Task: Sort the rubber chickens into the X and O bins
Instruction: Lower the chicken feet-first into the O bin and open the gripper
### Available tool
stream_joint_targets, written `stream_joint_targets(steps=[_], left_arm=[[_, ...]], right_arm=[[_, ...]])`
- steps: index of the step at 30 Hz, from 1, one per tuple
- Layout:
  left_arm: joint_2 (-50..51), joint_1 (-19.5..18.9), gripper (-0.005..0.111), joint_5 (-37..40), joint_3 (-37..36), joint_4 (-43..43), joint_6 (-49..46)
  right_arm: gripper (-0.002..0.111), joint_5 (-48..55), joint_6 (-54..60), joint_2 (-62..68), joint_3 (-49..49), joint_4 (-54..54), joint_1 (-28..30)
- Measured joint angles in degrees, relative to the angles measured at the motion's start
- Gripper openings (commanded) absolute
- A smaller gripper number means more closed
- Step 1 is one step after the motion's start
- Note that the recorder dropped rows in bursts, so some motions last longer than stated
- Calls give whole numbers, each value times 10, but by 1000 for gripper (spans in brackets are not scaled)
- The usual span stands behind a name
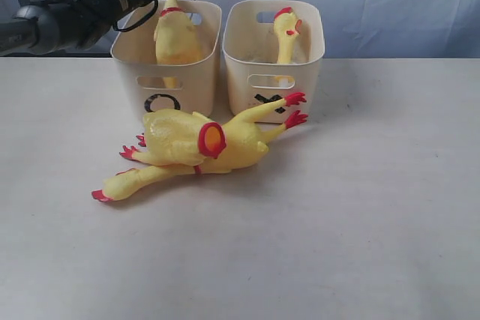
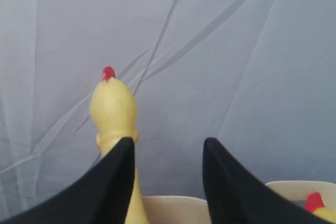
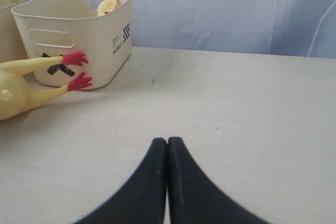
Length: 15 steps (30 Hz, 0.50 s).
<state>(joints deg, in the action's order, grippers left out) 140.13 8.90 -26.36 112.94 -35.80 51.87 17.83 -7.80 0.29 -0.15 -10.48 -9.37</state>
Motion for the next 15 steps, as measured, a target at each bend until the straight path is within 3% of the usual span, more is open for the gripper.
stream_joint_targets(steps=[15], left_arm=[[-4,0,41,-9,0,-6,0]], right_arm=[[-1,0,0,0,0,0,0]])
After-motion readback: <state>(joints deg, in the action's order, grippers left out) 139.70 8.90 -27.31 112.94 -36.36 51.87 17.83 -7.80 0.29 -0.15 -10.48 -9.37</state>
